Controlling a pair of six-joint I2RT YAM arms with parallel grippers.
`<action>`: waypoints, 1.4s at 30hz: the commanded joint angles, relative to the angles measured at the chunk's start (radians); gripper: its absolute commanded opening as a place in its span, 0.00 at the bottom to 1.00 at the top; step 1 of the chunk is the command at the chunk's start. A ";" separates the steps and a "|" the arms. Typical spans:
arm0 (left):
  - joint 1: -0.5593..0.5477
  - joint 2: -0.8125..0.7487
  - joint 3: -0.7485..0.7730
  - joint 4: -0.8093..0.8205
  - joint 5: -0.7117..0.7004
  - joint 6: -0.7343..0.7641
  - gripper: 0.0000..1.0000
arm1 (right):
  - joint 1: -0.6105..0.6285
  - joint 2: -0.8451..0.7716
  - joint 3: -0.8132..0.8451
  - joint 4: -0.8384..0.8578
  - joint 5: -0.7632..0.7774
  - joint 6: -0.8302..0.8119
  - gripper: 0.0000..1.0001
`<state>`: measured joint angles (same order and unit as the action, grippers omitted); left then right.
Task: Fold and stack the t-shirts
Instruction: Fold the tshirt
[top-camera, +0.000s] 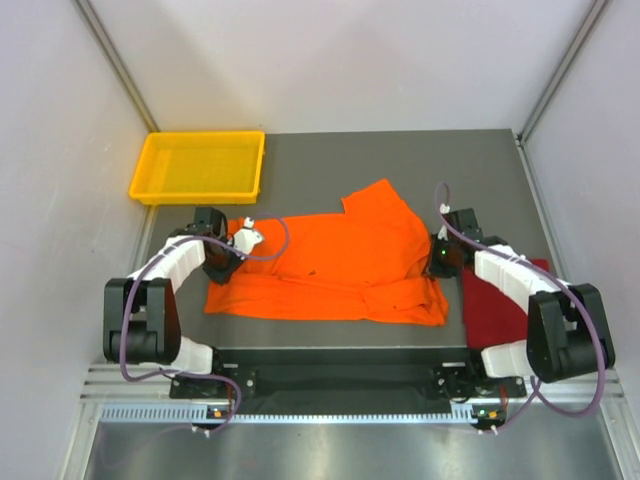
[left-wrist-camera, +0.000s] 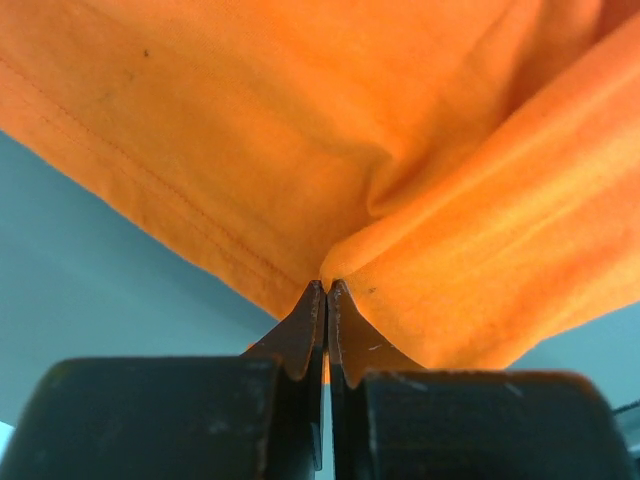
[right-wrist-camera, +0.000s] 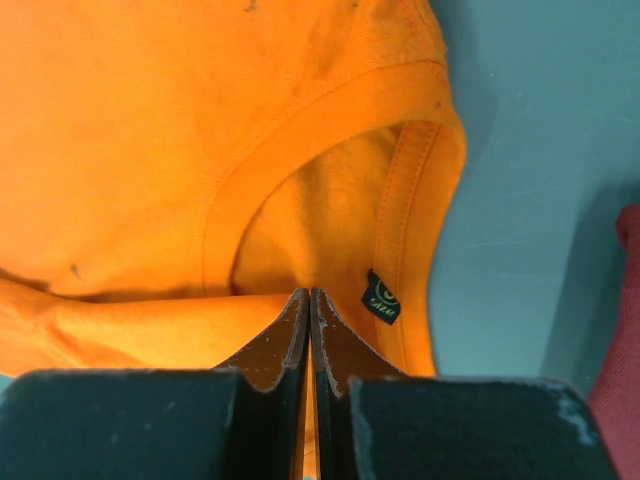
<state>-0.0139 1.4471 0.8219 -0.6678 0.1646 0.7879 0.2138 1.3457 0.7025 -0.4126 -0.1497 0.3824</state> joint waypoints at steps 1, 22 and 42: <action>0.006 0.010 0.005 0.091 -0.037 -0.029 0.00 | 0.010 0.016 0.055 0.032 0.042 -0.034 0.00; 0.060 -0.241 -0.059 -0.183 -0.100 -0.051 0.67 | -0.007 -0.316 -0.015 -0.357 0.058 0.108 0.74; 0.060 0.013 -0.113 -0.066 0.041 -0.188 0.02 | -0.005 -0.442 -0.298 -0.250 0.013 0.355 0.00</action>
<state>0.0444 1.4090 0.7258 -0.7792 0.1131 0.6231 0.2111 0.9245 0.3996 -0.6727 -0.1513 0.7090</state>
